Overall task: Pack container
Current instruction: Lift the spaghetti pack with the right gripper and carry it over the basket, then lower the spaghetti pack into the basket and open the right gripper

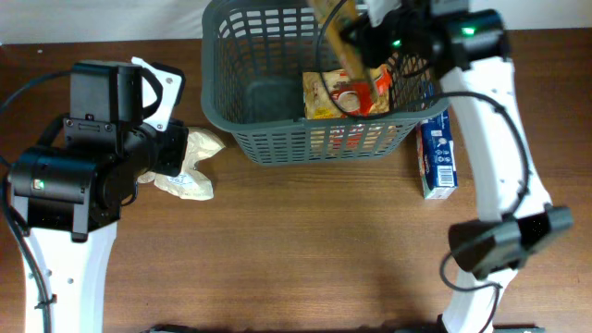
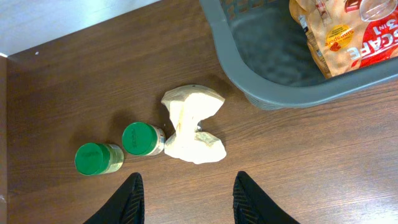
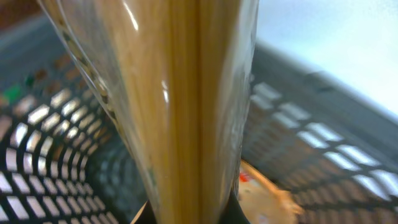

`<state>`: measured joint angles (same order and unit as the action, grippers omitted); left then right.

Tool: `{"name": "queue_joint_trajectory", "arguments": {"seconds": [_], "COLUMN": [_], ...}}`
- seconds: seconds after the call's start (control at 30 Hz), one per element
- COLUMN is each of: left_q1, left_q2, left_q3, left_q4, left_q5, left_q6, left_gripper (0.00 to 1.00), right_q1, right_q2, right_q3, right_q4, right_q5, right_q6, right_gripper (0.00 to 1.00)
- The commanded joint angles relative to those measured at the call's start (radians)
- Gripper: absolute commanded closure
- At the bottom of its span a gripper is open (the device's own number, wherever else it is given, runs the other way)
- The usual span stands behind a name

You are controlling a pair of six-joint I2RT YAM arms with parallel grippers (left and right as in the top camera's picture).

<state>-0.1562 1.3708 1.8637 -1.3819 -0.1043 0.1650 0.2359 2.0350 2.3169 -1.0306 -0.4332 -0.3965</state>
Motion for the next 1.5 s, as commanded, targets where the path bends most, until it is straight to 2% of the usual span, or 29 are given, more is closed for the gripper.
{"name": "queue_joint_trajectory", "arguments": {"seconds": [0.0, 0.3, 0.57, 0.9, 1.1, 1.47], "left_q1": [0.004, 0.004, 0.004, 0.004, 0.004, 0.004], "left_q2": [0.005, 0.005, 0.005, 0.005, 0.005, 0.005], "left_q3": [0.003, 0.003, 0.003, 0.003, 0.003, 0.003], "left_q4": [-0.002, -0.001, 0.001, 0.002, 0.000, 0.001], "left_q5": [0.011, 0.011, 0.011, 0.011, 0.012, 0.041], "left_q6": [0.005, 0.005, 0.005, 0.005, 0.005, 0.005], "left_gripper": [0.69, 0.69, 0.68, 0.68, 0.68, 0.68], "right_q1": [0.029, 0.071, 0.091, 0.090, 0.090, 0.090], "right_q2": [0.034, 0.103, 0.117, 0.117, 0.117, 0.116], "right_q3": [0.016, 0.012, -0.050, -0.102, -0.102, -0.099], "right_q4": [0.010, -0.002, -0.103, -0.197, -0.179, -0.017], "right_q5": [-0.134, -0.187, -0.180, 0.018, 0.088, 0.229], "right_q6": [-0.086, -0.063, -0.325, -0.504, -0.516, -0.509], "right_gripper": [0.96, 0.96, 0.96, 0.96, 0.96, 0.96]}}
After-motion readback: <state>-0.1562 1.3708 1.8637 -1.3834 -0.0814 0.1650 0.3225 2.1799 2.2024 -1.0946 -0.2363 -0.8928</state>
